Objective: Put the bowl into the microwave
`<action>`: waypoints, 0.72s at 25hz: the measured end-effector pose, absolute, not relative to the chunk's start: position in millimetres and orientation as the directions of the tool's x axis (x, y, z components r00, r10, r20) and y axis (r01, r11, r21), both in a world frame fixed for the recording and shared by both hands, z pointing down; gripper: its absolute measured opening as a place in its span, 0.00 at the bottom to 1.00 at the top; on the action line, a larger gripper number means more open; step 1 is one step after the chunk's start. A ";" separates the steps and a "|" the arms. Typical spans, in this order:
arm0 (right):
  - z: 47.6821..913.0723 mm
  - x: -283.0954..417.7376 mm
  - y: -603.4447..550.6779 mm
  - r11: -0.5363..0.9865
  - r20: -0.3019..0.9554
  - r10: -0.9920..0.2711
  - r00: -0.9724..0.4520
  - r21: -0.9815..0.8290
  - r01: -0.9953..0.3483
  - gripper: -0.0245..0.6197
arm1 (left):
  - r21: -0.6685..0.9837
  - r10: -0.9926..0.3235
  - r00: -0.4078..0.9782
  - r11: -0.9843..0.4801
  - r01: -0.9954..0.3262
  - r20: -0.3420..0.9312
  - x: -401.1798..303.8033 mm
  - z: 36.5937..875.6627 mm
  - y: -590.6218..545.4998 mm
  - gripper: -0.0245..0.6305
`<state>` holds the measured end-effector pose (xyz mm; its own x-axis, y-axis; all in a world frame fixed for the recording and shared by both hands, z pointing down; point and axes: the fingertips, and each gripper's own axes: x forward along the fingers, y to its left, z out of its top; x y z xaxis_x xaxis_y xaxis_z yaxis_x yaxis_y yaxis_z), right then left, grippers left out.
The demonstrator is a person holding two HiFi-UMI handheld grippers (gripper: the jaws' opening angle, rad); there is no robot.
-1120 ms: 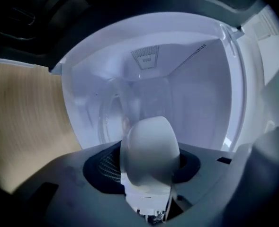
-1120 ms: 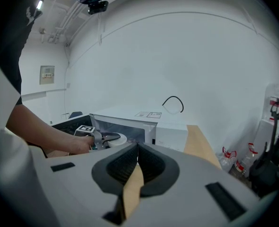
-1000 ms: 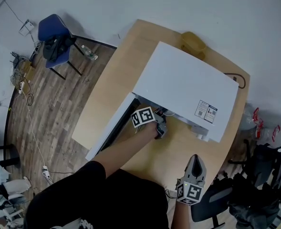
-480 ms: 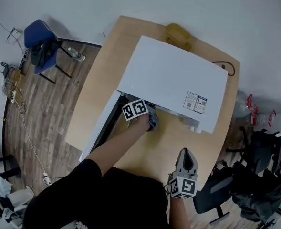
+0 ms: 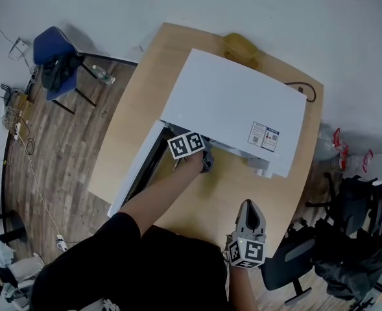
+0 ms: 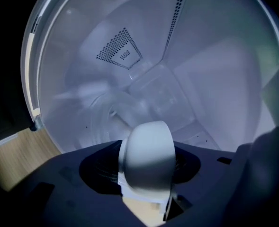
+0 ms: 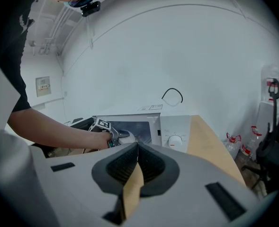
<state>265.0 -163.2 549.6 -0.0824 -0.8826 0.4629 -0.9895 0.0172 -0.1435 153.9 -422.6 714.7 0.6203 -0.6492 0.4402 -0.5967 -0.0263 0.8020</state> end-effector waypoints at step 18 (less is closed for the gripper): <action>558.1 275.5 -154.3 0.026 0.501 -0.859 -0.103 -0.158 -0.987 0.13 | 0.561 -0.761 0.507 -0.231 -0.795 0.405 146.2 710.5 -435.6 0.54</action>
